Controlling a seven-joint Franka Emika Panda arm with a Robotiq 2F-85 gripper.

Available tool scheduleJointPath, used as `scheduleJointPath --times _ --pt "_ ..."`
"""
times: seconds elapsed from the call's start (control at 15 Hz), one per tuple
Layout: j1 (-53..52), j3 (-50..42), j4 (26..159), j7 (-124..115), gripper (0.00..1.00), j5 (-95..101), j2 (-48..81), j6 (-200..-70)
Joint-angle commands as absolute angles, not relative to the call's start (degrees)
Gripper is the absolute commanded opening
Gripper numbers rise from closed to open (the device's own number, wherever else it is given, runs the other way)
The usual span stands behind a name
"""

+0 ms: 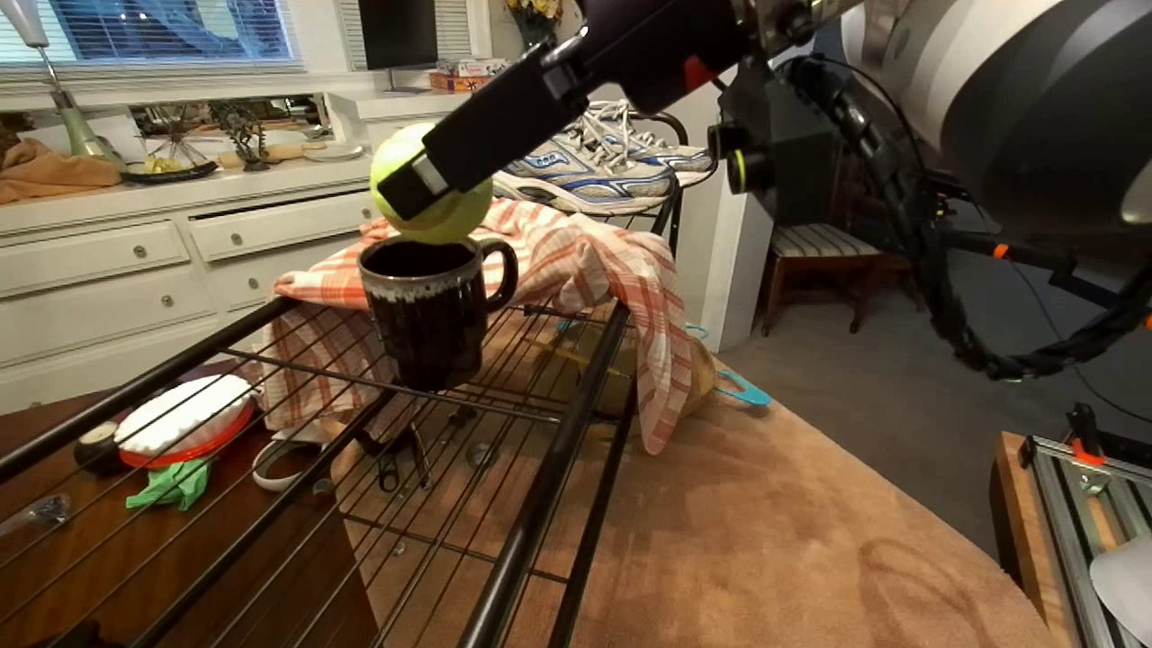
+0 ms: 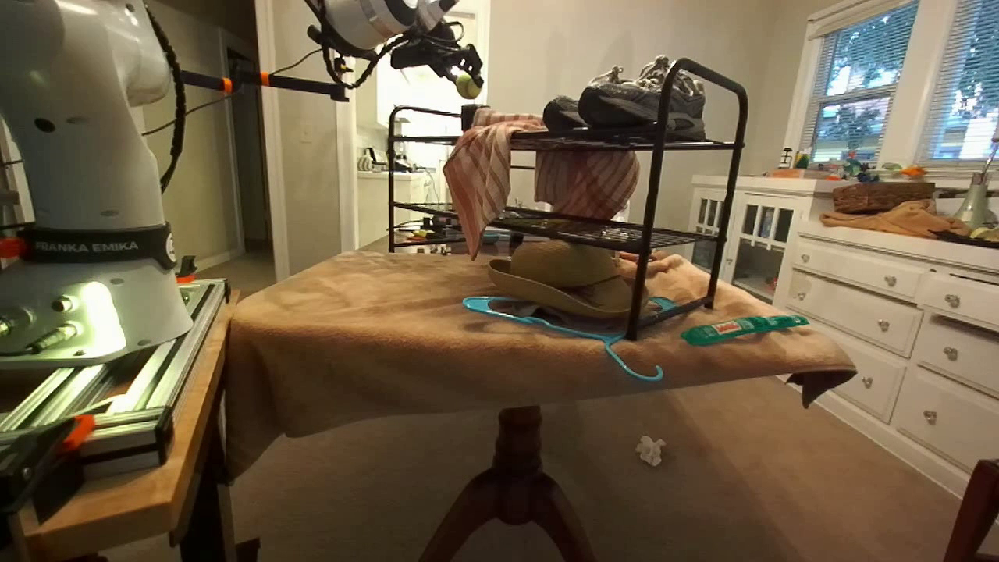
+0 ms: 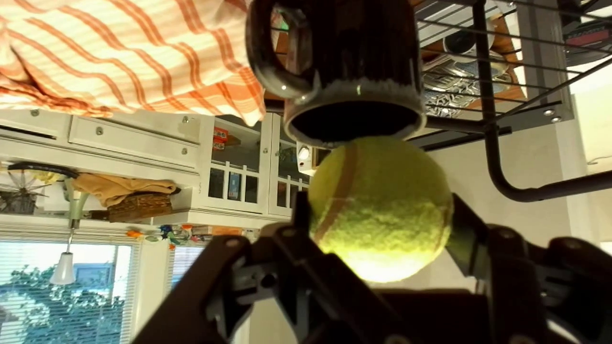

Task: Place the tennis ball in the brown mug.

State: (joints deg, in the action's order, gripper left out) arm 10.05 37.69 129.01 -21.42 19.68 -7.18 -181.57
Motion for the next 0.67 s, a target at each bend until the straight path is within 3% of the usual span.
scheduleJointPath --times 0.0,0.6 --pt "14.5 41.3 128.1 -24.8 0.42 22.8 -6.0 -184.1" --pt "21.9 49.2 128.8 -25.7 0.42 22.7 -5.8 -185.8"
